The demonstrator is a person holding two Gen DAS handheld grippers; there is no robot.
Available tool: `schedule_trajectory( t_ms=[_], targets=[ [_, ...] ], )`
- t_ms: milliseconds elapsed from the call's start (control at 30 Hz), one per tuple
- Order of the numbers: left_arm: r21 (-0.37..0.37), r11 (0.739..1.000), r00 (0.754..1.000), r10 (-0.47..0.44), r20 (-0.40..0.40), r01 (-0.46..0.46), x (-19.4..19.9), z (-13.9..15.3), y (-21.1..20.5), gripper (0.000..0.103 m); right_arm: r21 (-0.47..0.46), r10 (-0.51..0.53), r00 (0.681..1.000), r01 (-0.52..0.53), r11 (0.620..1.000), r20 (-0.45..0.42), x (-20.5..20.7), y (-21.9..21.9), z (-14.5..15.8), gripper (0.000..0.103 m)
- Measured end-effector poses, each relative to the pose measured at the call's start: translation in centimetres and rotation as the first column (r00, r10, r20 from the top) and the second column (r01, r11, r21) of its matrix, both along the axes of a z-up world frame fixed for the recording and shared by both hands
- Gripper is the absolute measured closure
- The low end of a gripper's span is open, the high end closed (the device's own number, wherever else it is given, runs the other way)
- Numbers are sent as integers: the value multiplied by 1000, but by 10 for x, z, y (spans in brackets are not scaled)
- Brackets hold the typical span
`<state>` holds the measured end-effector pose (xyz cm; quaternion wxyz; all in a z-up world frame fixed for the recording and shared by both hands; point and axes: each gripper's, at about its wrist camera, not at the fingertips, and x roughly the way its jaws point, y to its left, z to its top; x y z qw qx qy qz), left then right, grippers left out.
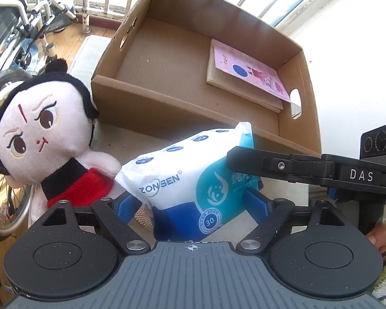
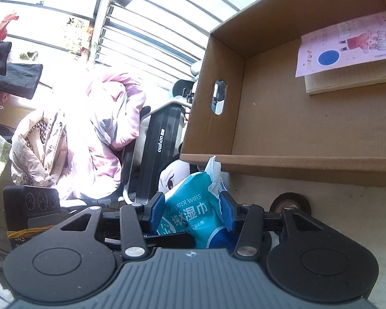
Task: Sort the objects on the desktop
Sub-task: 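Lower the wet-wipes pack into the box beside the pink booklet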
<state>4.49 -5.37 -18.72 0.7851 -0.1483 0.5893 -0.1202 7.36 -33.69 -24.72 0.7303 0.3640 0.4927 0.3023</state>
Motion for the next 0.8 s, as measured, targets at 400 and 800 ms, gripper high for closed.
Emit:
schedule_trajectory(
  t_ms=[400,800],
  targets=[
    [-29,983,972,-175,155,182,65,31,-60,17,-45,-256,962,261,964,96,27,-72,24,55],
    [-150,936,947,-305,97,317,135,-34,-125,16,-230,-402,916,393,890,9,45,-105,-23,56]
  ],
)
